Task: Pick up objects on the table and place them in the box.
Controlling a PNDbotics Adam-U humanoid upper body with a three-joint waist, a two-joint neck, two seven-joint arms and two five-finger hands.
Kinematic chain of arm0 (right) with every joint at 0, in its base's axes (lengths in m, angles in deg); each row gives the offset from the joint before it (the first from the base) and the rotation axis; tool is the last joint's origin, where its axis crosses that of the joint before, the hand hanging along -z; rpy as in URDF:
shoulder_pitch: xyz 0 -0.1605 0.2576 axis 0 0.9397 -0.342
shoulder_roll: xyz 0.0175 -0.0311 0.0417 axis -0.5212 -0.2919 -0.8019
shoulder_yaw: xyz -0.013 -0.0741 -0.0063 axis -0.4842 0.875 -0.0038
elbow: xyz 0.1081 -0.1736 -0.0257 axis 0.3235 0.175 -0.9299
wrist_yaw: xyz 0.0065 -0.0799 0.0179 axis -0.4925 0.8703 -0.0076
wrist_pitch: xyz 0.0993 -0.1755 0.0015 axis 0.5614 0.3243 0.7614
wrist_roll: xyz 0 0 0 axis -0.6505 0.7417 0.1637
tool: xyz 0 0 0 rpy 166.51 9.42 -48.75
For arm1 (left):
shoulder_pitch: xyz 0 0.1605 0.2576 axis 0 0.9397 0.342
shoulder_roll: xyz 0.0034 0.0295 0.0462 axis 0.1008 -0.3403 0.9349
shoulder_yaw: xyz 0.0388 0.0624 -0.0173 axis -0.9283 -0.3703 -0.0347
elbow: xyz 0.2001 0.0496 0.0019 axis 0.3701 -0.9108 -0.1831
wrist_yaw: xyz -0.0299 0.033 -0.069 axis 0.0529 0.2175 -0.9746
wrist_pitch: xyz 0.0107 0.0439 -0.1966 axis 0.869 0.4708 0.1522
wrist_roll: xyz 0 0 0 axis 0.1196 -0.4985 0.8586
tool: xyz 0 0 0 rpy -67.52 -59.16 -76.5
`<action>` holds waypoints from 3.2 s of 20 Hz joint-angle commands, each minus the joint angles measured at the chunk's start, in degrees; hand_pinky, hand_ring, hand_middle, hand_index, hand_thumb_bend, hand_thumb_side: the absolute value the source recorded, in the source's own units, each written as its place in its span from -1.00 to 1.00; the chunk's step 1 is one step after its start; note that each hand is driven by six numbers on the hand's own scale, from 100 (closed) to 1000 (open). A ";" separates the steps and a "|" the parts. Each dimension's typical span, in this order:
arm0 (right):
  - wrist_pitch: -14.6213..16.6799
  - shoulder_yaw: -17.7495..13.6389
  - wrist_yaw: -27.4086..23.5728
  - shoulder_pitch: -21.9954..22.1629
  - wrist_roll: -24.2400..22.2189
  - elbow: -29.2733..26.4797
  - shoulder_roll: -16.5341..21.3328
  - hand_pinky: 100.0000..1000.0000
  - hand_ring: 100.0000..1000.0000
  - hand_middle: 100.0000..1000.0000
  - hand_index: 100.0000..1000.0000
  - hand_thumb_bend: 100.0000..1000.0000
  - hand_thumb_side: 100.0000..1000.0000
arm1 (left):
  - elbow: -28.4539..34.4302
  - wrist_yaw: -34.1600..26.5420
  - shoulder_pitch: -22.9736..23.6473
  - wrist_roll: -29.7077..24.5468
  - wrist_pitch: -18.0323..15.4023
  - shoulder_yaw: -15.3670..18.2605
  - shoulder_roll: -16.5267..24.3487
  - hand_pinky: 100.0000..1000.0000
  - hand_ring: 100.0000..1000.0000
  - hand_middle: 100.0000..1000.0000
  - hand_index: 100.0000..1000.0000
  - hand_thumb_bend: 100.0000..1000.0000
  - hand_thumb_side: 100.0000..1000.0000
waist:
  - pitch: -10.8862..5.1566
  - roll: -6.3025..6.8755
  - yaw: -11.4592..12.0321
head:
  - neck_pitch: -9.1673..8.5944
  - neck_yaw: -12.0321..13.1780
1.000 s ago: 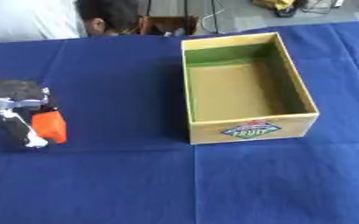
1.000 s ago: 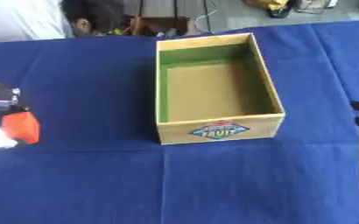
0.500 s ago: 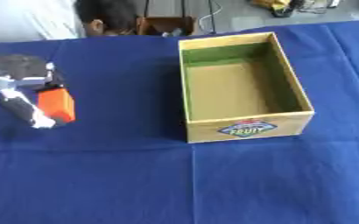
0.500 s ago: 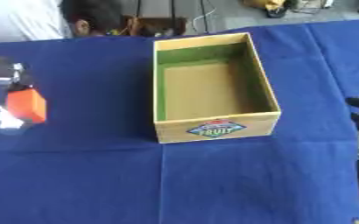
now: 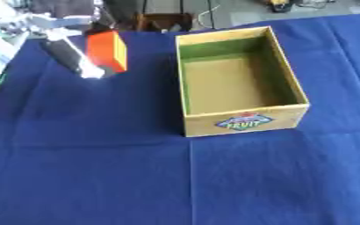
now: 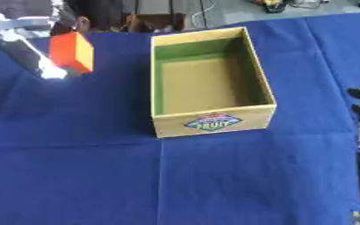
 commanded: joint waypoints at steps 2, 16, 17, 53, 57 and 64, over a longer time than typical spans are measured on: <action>0.64 0.36 -0.93 -0.31 -0.16 -0.84 1.33 0.63 0.89 0.44 0.87 -1.00 1.00 | -1.35 2.00 -4.52 0.36 0.09 0.04 -4.62 -0.80 -0.30 -0.48 -0.13 -1.00 -0.80 | -1.42 0.12 -1.02 | 0.17 1.05; 1.09 1.28 -1.07 -2.23 -1.51 -0.84 1.11 0.63 0.89 0.44 0.88 -1.00 1.00 | -17.60 19.72 -11.55 13.99 0.31 0.78 -18.11 -0.85 -0.29 -0.51 -0.13 -1.00 -0.83 | 0.83 2.09 -6.72 | -3.07 3.98; 1.07 1.29 -1.02 -2.29 -1.54 -0.84 1.06 0.63 0.89 0.44 0.88 -1.00 1.00 | -18.82 21.46 -11.66 15.04 -0.02 0.86 -18.57 -0.84 -0.29 -0.51 -0.12 -1.00 -0.84 | 0.94 2.18 -6.95 | -3.14 4.05; 0.07 1.10 -0.61 -1.87 -1.85 -0.84 0.37 0.63 0.90 0.43 0.88 -1.00 1.00 | -17.99 31.75 -9.80 23.55 1.10 3.67 -19.89 0.45 0.79 0.79 1.00 -0.60 0.39 | 0.66 2.10 -6.45 | -1.31 2.81; -0.07 0.76 -0.68 -1.58 -1.54 -0.84 0.45 0.63 0.90 0.43 0.88 -1.00 1.00 | -6.32 14.53 -6.96 31.99 8.11 5.68 -17.14 0.18 0.56 0.56 0.94 -1.00 0.36 | 0.25 1.79 -5.14 | -0.72 1.82; -0.34 -0.23 -0.64 -1.41 -0.59 -0.84 0.36 0.63 0.90 0.43 0.88 -1.00 1.00 | 16.81 -22.76 7.39 42.75 20.57 8.84 -9.45 -0.19 0.23 0.21 0.73 -1.00 0.52 | 0.04 1.05 -1.75 | 0.01 -0.18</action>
